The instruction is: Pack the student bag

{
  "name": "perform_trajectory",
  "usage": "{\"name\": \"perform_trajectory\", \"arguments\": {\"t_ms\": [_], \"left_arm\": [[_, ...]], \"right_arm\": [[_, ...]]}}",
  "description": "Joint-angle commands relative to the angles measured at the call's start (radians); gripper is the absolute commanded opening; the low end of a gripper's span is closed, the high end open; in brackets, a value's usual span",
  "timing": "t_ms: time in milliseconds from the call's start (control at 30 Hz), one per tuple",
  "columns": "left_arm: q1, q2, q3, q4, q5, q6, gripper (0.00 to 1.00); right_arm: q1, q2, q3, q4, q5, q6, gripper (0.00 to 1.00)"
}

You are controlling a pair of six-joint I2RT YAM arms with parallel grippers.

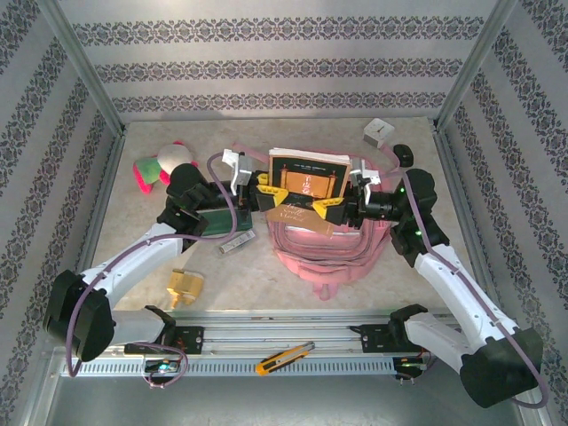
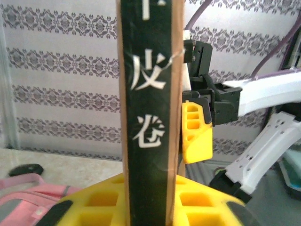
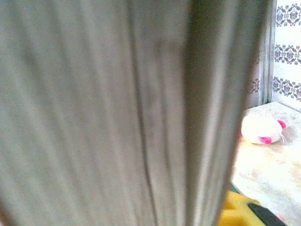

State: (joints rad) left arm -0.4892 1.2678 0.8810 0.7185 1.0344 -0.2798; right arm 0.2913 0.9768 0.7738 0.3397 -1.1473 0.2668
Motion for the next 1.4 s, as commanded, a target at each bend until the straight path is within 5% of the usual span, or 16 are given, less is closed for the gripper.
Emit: {"name": "perform_trajectory", "arguments": {"t_ms": [0,67,167,267,667,767,900,933,967,1000,1200,1367], "left_arm": [[0.008,-0.065,0.041,-0.226,-0.115,0.213,0.5],[0.009,-0.139,0.124,-0.709,-0.254,0.599,0.75],[0.006,-0.163,0.223,-1.028,-0.336,0.865,0.83],[-0.005,-0.157,0.306,-1.222,-0.389,1.017,0.86],[-0.11,-0.049,0.399,-1.414,-0.409,1.116,0.92],[-0.116,-0.032,0.395,-1.411,-0.412,1.113,0.8],[-0.11,-0.022,0.383,-1.358,-0.414,1.059,0.32],[-0.101,-0.025,0.38,-1.335,-0.401,1.034,0.16],[-0.078,-0.034,0.371,-1.297,-0.365,0.992,0.05],[-0.047,-0.045,0.356,-1.249,-0.305,0.937,0.01],[0.069,-0.14,0.184,-0.752,-0.042,0.574,0.0],[0.09,-0.137,0.126,-0.434,0.072,0.344,0.0]], "right_arm": [[-0.06,-0.044,-0.048,-0.045,0.014,-0.032,0.0],[-0.049,-0.099,-0.053,-0.3,0.171,-0.256,0.0],[0.076,-0.093,0.043,-0.655,0.445,-0.597,0.0],[0.192,-0.045,0.115,-0.803,0.623,-0.768,0.0],[0.37,0.121,0.255,-0.853,0.723,-0.92,0.0],[0.373,0.129,0.273,-0.852,0.708,-0.924,0.0],[0.369,0.113,0.288,-0.846,0.692,-0.922,0.01],[0.362,0.101,0.286,-0.845,0.691,-0.909,0.09],[0.341,0.083,0.277,-0.837,0.675,-0.883,0.27],[0.302,0.059,0.265,-0.829,0.633,-0.852,0.46],[-0.05,-0.108,0.051,-0.506,0.17,-0.488,0.98],[-0.141,-0.095,-0.027,-0.306,0.003,-0.279,0.98]]}}
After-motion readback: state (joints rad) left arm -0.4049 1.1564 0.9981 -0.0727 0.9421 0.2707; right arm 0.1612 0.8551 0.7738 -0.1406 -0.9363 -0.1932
